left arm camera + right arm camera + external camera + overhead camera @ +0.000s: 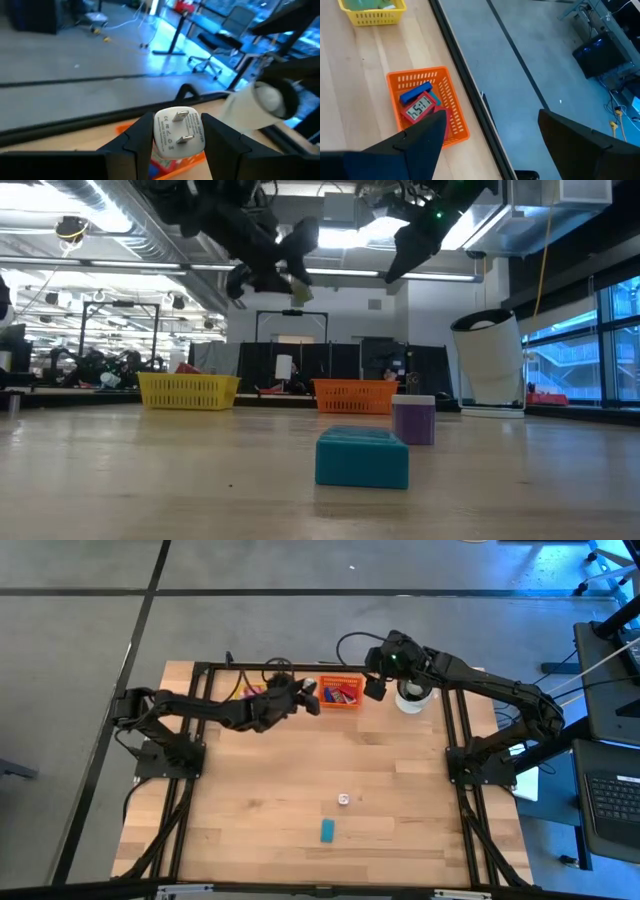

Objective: Pick & Place Office items
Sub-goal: Put the green changer adapter into the yellow bin

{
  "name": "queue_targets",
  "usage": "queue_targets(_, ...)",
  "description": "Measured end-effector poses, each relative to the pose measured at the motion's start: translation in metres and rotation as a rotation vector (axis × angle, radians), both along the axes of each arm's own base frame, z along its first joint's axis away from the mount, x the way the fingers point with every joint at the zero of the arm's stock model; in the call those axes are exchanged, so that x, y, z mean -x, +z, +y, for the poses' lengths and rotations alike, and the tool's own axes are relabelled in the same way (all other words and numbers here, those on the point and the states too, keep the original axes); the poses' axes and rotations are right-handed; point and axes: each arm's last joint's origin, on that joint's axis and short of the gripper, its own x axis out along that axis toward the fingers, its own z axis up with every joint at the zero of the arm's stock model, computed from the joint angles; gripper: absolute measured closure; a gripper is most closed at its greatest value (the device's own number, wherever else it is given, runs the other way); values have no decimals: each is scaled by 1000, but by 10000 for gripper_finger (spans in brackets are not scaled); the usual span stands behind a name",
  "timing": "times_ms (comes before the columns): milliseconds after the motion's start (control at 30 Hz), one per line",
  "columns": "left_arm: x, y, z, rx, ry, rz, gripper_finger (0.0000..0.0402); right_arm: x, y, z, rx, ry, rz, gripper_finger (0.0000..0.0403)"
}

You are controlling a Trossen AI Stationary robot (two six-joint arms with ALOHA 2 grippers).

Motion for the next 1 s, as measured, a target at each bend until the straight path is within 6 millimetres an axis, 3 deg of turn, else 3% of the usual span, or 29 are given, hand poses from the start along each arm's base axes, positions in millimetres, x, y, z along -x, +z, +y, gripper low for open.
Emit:
queue_targets(367, 26, -29, 32, 170, 163, 235, 263, 0, 0, 0, -1, 2, -3, 85)
queue_targets(600, 61, -50, 64, 468, 293, 326, 263, 0, 1, 0, -14, -14, -24, 85)
queue_targets(767, 80, -55, 84, 579, 322, 364, 263, 0, 1, 0, -46, -49, -57, 85)
queue_targets(1000, 86, -55, 96, 607, 253, 377, 258, 0, 1, 0, -90, -98, -103, 85)
